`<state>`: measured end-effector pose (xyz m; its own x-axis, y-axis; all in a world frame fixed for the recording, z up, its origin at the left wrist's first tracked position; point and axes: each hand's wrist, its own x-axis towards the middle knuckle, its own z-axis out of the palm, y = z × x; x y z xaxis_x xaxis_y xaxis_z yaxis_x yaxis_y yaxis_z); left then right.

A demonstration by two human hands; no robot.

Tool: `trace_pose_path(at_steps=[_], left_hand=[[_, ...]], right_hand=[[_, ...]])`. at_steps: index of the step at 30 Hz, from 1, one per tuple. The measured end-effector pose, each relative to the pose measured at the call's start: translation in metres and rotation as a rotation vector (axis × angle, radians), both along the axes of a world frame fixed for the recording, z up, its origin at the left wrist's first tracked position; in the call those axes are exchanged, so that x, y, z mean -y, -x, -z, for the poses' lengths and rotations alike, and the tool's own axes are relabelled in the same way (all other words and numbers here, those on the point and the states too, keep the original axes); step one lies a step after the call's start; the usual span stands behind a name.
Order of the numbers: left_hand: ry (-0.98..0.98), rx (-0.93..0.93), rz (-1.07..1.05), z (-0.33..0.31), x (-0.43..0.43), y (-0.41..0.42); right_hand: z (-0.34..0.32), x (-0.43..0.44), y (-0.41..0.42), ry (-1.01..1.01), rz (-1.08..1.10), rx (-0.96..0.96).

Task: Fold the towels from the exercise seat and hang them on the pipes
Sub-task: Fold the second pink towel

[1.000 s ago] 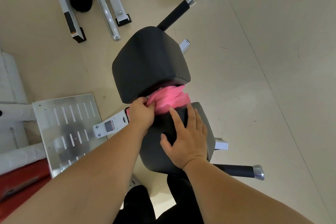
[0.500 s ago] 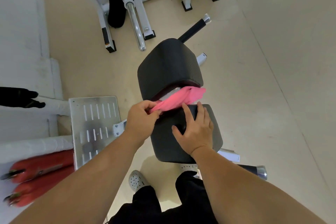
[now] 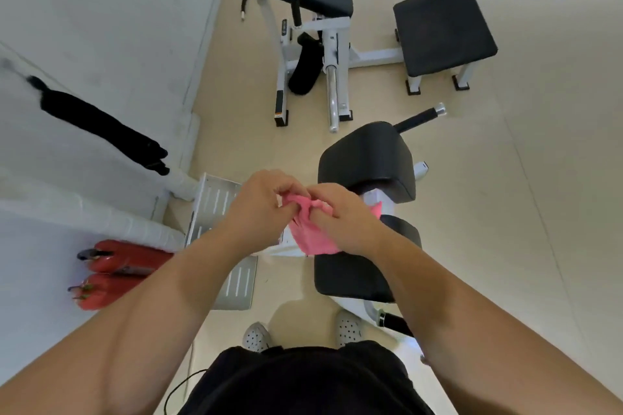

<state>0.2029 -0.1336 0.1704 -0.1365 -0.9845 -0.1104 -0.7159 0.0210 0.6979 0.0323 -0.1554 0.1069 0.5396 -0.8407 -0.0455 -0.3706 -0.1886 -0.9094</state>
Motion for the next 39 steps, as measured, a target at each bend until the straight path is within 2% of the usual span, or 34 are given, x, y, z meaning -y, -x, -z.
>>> trace_pose_path(at_steps=[2, 7, 12, 16, 22, 28, 33, 36, 39], left_hand=[[-0.023, -0.092, -0.083, -0.016, -0.012, -0.016], [-0.03, -0.324, -0.254, -0.054, -0.047, -0.059], [-0.026, -0.518, -0.34, -0.071, -0.083, -0.102], [0.027, -0.615, -0.414, -0.071, -0.106, -0.138], [0.03, -0.65, -0.48, -0.057, -0.128, -0.208], [-0.112, -0.551, -0.497, -0.041, -0.149, -0.298], [-0.219, -0.427, -0.57, -0.023, -0.174, -0.387], [-0.133, -0.404, -0.626, -0.016, -0.188, -0.426], [-0.042, -0.355, -0.738, -0.006, -0.192, -0.45]], right_hand=[[-0.023, -0.002, -0.013, -0.059, -0.073, 0.016], [-0.063, -0.008, -0.049, -0.014, -0.17, 0.073], [-0.1, -0.024, -0.096, -0.035, -0.273, 0.226], [-0.115, -0.032, -0.137, 0.014, -0.372, 0.191], [-0.107, -0.04, -0.208, 0.155, -0.348, 0.027], [-0.095, -0.049, -0.281, 0.262, -0.261, -0.066], [-0.078, -0.054, -0.33, 0.358, -0.297, -0.388], [-0.062, -0.063, -0.351, 0.41, -0.437, -0.623], [-0.049, -0.076, -0.373, 0.404, -0.482, -0.629]])
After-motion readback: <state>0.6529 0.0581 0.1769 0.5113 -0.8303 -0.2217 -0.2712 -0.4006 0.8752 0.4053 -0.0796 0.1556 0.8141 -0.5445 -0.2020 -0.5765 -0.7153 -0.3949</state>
